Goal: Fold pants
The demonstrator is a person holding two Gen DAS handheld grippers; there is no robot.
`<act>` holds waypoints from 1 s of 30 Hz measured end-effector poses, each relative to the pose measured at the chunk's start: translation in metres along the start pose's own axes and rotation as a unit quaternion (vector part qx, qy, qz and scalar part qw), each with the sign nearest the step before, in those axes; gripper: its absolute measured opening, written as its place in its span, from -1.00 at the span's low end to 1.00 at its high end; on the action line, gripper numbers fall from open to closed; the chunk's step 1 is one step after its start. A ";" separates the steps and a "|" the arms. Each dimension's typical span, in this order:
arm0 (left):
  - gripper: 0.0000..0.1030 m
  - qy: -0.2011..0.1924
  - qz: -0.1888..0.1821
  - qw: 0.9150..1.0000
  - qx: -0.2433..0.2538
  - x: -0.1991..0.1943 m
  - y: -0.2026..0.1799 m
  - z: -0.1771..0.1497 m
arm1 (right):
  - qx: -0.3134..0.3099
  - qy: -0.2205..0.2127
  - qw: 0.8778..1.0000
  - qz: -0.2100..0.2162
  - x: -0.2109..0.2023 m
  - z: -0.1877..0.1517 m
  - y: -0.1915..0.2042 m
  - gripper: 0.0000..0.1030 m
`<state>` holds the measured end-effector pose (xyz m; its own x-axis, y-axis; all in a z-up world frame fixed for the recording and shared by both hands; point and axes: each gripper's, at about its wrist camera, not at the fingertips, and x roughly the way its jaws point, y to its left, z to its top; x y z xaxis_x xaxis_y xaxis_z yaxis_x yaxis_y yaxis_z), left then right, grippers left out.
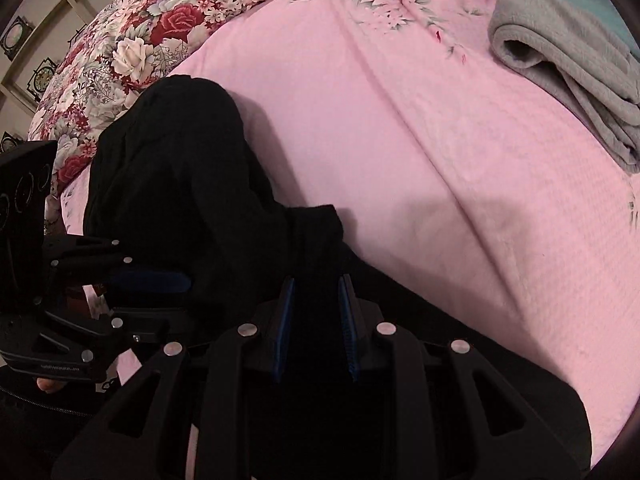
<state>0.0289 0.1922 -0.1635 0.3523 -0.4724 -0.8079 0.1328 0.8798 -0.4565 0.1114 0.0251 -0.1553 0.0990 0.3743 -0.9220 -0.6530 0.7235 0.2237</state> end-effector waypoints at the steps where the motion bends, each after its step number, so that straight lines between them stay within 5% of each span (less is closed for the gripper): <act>1: -0.36 -0.002 0.000 1.000 0.000 -0.003 0.001 -0.004 | 0.001 0.001 1.000 0.015 0.001 0.002 -0.002 -0.52; 5: -0.36 -0.006 -0.009 1.000 -0.006 -0.003 0.005 -0.003 | -0.013 0.000 0.999 0.051 0.010 0.017 0.010 -0.52; 10: -0.36 -0.008 -0.010 1.000 0.001 -0.004 0.005 -0.005 | -0.032 -0.016 0.999 -0.005 0.010 0.023 0.024 -0.49; 14: -0.36 -0.010 -0.016 1.000 -0.002 -0.002 0.006 -0.004 | -0.040 -0.030 0.997 -0.056 0.012 0.021 0.027 -0.16; 18: -0.36 -0.014 -0.021 1.000 -0.005 -0.003 0.008 -0.006 | -0.023 -0.004 1.000 -0.004 0.026 0.028 0.012 -0.11; 19: -0.36 -0.015 -0.022 1.000 -0.005 -0.004 0.007 -0.006 | -0.012 -0.004 1.000 0.020 0.026 0.029 0.005 -0.20; 21: -0.36 -0.015 -0.025 1.000 -0.006 -0.005 0.008 -0.007 | -0.006 0.000 0.999 0.039 0.026 0.029 -0.001 -0.76; 22: -0.36 -0.016 -0.026 1.000 -0.006 -0.005 0.008 -0.007 | -0.008 -0.006 0.999 0.033 0.023 0.029 0.000 -0.84; 28: -0.36 -0.018 -0.028 0.999 -0.007 -0.006 0.009 -0.009 | 0.000 -0.101 0.994 -0.047 -0.031 0.042 -0.008 -0.88; 30: -0.36 -0.019 -0.028 0.999 -0.009 -0.005 0.010 -0.009 | 0.020 -0.101 0.994 -0.039 -0.029 0.058 -0.023 -0.88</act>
<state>0.0204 0.2029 -0.1667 0.3801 -0.5184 -0.7660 0.1366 0.8506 -0.5078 0.1672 0.0308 -0.1154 0.2988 0.4227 -0.8556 -0.6077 0.7756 0.1709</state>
